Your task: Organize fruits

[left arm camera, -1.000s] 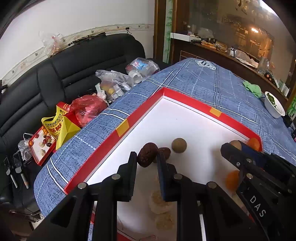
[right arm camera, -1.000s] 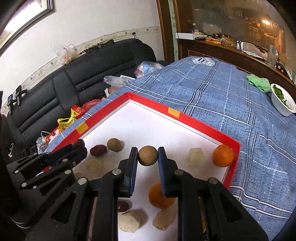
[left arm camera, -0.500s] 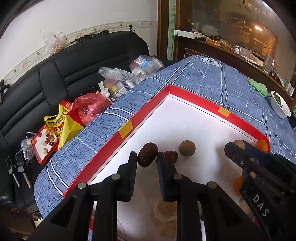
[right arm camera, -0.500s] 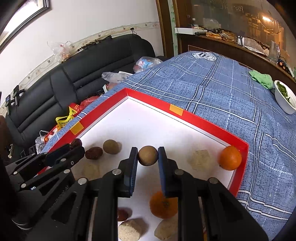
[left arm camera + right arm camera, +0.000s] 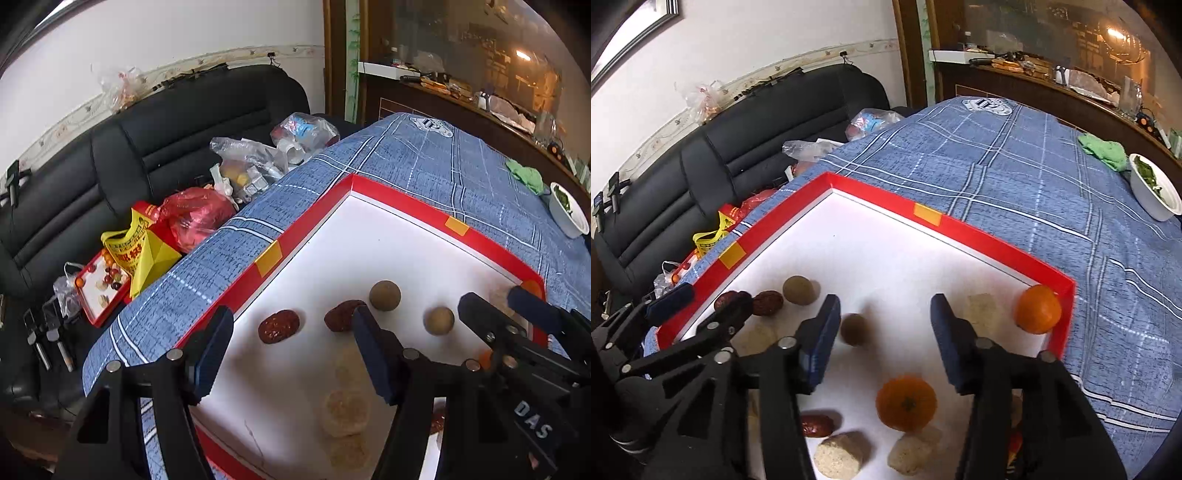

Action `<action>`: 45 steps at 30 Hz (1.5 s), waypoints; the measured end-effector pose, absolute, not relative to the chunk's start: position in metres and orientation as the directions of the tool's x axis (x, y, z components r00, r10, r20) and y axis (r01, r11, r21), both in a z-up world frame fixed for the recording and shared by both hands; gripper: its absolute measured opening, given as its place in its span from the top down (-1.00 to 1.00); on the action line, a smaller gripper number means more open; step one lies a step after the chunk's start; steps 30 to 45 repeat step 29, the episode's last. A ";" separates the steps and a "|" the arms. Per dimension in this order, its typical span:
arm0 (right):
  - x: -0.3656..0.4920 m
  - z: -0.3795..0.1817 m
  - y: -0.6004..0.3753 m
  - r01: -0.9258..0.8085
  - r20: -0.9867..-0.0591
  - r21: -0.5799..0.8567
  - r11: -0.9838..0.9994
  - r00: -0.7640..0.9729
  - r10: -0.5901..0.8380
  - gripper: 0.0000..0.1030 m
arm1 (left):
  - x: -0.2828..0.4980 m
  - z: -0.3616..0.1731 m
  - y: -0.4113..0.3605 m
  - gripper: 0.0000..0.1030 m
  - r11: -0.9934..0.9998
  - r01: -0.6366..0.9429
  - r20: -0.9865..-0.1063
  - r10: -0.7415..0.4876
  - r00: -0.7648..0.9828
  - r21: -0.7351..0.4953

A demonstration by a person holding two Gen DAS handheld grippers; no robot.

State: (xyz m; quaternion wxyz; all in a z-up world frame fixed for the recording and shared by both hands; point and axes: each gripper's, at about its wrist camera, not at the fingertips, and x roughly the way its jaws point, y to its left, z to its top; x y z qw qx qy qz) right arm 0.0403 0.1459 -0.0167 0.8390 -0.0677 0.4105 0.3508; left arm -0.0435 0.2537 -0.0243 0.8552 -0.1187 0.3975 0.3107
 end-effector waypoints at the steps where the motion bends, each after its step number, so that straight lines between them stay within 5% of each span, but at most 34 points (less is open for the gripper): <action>1: 0.040 -0.016 0.144 -0.641 -0.735 0.176 0.747 0.419 0.533 -0.24 | -0.045 -0.023 0.253 -0.34 0.777 -0.628 -0.754 0.434 0.492 0.038; 8: 0.028 0.007 0.119 -0.671 -0.700 0.159 0.724 0.441 0.562 -1.00 | -0.063 -0.010 0.237 -0.57 0.772 -0.634 -0.744 0.446 0.498 0.039; 18: -0.021 0.028 0.076 -0.753 -0.665 0.072 0.654 0.452 0.594 -1.00 | -0.080 -0.002 0.202 -0.66 0.817 -0.576 -0.752 0.402 0.523 0.036; 21: -0.030 0.031 0.069 -0.761 -0.661 0.051 0.647 0.460 0.593 -1.00 | -0.085 0.000 0.198 -0.76 0.825 -0.565 -0.748 0.379 0.545 0.007; 23: -0.034 0.032 0.066 -0.764 -0.663 0.046 0.644 0.459 0.591 -1.00 | -0.089 0.002 0.196 -0.99 0.810 -0.586 -0.727 0.420 0.543 0.030; 45: -0.037 0.035 0.058 -0.756 -0.651 0.054 0.653 0.469 0.597 -1.00 | -0.094 0.008 0.191 -0.99 0.793 -0.605 -0.683 0.484 0.547 0.078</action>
